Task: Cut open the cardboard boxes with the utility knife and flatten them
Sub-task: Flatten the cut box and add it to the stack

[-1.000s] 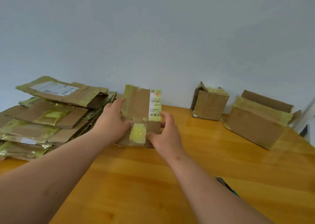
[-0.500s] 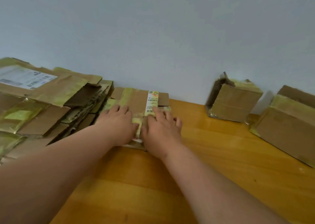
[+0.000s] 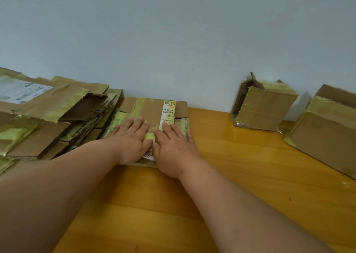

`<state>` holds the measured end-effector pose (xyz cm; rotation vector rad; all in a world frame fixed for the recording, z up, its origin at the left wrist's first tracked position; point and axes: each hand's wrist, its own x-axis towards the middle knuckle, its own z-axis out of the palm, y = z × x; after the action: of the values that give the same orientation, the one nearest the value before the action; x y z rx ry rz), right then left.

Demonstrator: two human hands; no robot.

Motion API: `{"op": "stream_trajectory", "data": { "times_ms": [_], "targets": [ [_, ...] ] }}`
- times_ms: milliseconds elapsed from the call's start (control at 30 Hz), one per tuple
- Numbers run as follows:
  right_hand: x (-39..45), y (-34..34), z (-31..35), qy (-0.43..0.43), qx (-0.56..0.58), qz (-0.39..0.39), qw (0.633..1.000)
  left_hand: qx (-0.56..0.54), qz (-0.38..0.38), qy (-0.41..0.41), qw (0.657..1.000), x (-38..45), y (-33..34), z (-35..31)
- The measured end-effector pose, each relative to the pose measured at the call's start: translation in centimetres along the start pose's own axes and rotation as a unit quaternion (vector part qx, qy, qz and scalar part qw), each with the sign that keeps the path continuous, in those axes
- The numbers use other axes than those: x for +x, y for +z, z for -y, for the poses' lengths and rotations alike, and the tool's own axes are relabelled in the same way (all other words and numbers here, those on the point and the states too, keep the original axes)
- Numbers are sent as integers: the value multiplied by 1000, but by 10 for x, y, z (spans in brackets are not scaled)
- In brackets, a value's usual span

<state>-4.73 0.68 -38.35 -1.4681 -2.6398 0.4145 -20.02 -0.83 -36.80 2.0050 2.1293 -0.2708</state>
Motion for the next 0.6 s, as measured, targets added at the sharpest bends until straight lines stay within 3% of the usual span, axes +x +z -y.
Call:
{"op": "stream_trajectory", "data": {
  "times_ms": [67, 233, 367, 600],
  "targets": [
    [-2, -1, 0, -8, 25, -18, 1000, 9, -2, -10, 1000, -2, -3, -2],
    [-22, -13, -18, 9, 120, -193, 974, 75, -88, -24, 993, -14, -17, -14],
    [-51, -30, -43, 44, 86, -186, 978, 72, -190, -26, 979, -30, -28, -38],
    [-111, -70, -107, 105, -3, -211, 972, 39, -234, 61, 970, -54, -45, -116]
  ]
}}
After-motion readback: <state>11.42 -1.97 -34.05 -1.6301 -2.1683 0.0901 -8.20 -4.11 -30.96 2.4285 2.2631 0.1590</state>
